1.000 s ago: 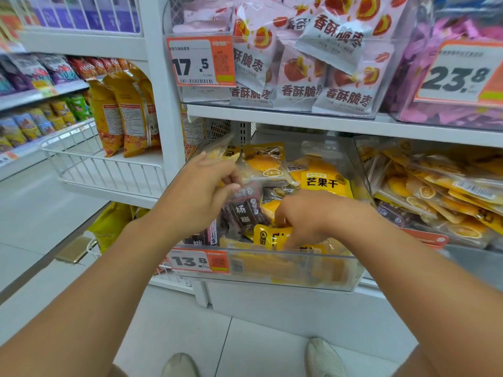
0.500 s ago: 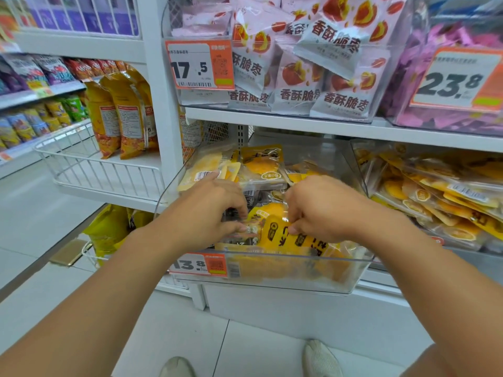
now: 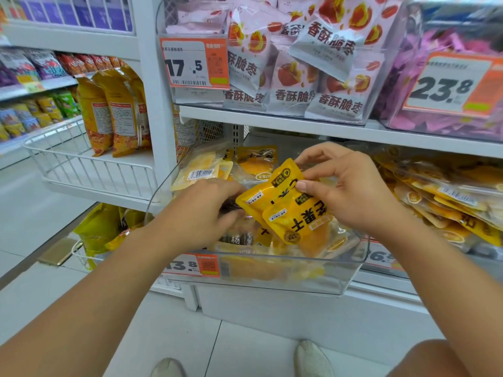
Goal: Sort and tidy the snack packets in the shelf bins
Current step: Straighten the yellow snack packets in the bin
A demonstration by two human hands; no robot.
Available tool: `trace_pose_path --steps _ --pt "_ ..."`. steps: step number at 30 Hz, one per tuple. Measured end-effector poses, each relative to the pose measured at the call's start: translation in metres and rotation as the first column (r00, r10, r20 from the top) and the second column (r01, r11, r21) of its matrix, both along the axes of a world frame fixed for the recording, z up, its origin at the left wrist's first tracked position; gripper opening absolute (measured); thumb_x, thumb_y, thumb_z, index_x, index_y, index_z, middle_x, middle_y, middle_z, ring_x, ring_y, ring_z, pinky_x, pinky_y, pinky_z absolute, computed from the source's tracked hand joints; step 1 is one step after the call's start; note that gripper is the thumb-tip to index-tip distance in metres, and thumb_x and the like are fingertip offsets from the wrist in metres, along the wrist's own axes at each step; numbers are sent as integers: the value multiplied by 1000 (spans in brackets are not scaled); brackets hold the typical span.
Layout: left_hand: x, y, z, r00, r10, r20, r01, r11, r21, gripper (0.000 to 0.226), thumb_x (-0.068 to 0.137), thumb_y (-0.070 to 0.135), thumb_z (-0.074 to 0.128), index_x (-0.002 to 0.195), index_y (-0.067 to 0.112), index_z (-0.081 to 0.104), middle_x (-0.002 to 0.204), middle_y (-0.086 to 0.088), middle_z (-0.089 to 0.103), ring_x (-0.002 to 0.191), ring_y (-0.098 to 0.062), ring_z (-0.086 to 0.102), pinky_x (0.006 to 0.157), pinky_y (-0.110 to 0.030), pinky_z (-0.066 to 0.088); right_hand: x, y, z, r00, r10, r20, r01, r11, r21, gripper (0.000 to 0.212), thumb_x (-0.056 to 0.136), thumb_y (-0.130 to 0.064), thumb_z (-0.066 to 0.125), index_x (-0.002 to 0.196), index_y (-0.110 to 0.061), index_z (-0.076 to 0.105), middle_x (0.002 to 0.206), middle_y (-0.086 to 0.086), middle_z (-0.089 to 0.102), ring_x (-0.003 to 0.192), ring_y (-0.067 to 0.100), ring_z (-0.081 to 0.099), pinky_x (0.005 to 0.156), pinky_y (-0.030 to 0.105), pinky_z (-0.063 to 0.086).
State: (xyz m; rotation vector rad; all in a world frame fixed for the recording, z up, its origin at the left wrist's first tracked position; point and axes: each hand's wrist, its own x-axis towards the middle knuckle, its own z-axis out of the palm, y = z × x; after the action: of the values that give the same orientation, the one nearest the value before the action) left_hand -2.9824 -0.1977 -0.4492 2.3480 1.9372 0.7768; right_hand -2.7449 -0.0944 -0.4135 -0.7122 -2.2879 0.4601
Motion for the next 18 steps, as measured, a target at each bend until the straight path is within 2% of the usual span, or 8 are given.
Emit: trace_pose_path --steps 3,5,7,9,10,12,15,18 --pt "14 -5 7 979 -107 173 103 994 34 42 79 24 71 118 38 61 96 30 61 93 10 56 76 -14 42 3 -6 -1 993 32 -112 -30 999 22 8 84 -14 76 89 -12 81 101 -10 68 96 5 64 86 23 52" --pt "24 -7 11 925 -160 343 151 987 52 54 76 28 83 125 36 60 111 26 66 107 4 61 89 -20 48 1 -9 0 977 34 -212 -28 999 30 9 84 -13 74 90 -10 81 97 -9 69 91 6 66 79 29 56" --pt "31 -5 13 829 -176 531 139 984 108 69 67 32 92 127 31 59 117 17 68 113 -4 64 94 -27 51 -1 -12 3 946 23 -323 -15 1000 27 9 85 -11 73 90 -7 80 96 -5 71 89 10 68 75 34 58" --pt "37 1 13 702 -198 684 127 980 153 77 59 30 96 126 27 57 119 11 70 114 -9 66 94 -29 54 -4 -13 6 901 4 -434 10 999 32 8 87 -8 73 91 -8 79 96 -4 71 91 10 68 76 30 57" --pt "40 4 13 655 -201 729 125 980 158 80 57 27 96 126 26 55 120 9 70 114 -11 67 93 -29 55 -5 -13 8 873 -5 -487 20 999 25 9 88 -7 72 93 -10 79 97 -3 71 92 11 68 78 28 57" --pt "49 10 12 593 -175 786 96 984 147 84 57 24 94 130 23 51 121 4 70 111 -14 68 90 -33 57 -9 -12 8 808 -35 -588 17 999 -36 11 89 -7 71 96 -11 78 99 0 71 94 14 69 81 35 58" --pt "60 19 10 535 -153 831 72 988 136 72 65 30 89 127 20 55 118 2 72 107 -15 70 90 -38 57 -15 -7 8 705 -113 -701 4 988 -155 9 88 -10 71 94 -9 78 101 4 72 97 21 70 85 45 58" --pt "70 27 9 470 -161 868 161 982 95 64 77 30 78 134 21 50 127 0 69 115 -18 67 98 -45 54 -15 -6 10 662 -143 -736 2 982 -189 8 88 -7 70 92 -9 77 100 2 71 97 19 70 87 42 58"
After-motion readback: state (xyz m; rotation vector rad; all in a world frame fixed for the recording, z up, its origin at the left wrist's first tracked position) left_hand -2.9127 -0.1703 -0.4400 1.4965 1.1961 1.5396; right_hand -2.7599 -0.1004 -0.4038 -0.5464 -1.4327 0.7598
